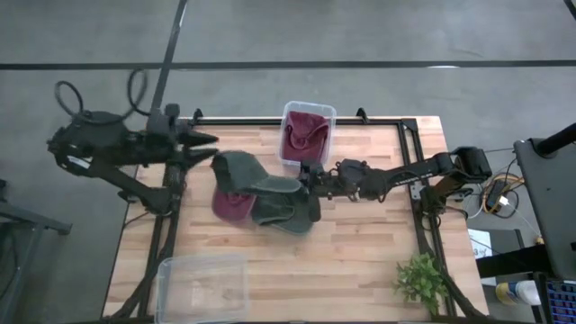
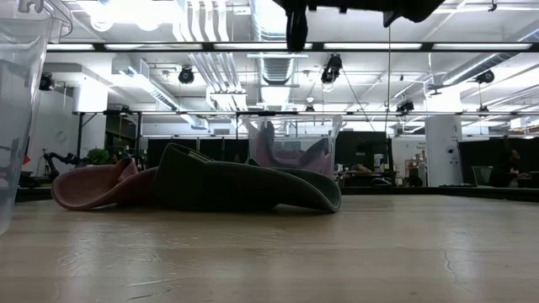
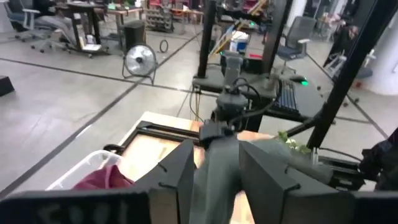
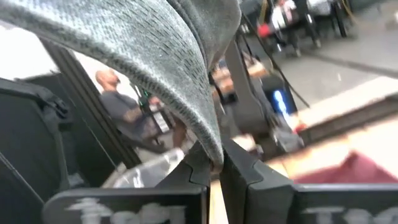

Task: Pick & Place hat
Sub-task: Put the bottom black cap into the bottom transparent bin

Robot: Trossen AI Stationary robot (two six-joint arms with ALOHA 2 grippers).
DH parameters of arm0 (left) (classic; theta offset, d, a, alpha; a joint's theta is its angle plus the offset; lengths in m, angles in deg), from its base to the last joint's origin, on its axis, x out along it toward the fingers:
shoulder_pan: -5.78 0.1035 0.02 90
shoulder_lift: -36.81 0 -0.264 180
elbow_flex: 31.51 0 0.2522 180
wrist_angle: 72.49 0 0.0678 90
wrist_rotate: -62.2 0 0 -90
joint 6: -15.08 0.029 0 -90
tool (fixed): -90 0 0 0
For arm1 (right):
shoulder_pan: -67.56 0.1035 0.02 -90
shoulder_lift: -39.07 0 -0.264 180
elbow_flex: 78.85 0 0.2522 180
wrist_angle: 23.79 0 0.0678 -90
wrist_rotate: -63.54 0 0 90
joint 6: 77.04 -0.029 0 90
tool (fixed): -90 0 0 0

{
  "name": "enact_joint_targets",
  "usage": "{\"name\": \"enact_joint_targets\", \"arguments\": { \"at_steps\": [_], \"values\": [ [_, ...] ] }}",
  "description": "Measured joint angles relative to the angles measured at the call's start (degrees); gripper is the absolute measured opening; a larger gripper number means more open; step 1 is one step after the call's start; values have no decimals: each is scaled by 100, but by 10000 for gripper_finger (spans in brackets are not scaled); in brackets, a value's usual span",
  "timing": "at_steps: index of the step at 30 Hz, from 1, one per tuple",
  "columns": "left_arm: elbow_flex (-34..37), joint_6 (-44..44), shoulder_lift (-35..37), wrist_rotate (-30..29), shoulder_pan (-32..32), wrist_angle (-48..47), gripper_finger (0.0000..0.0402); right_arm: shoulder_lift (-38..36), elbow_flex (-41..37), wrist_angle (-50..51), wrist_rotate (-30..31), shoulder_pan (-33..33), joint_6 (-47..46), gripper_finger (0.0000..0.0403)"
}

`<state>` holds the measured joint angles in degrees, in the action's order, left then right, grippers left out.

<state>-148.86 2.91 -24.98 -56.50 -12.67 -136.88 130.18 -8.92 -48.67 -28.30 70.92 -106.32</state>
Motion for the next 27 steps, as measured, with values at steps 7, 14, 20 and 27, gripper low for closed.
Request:
{"name": "enact_joint_targets", "arguments": {
  "at_steps": [7, 14, 20, 27],
  "values": [
    [47, 49, 16, -49, 0, -501, 124, 0, 61, 1378, -167, -165, -820, 11],
    [79, 608, -618, -82, 0, -657, 124, 1, 138, 1501, -722, -500, -1729, 11],
    [70, 1186, -1206, -508, -1, -648, 124, 2, 211, 1836, -966, -765, -2239, 12],
    [76, 1728, -1815, -1887, -2, -1089, 124, 2, 245, 2027, -1022, -792, -2320, 12]
  ]
}}
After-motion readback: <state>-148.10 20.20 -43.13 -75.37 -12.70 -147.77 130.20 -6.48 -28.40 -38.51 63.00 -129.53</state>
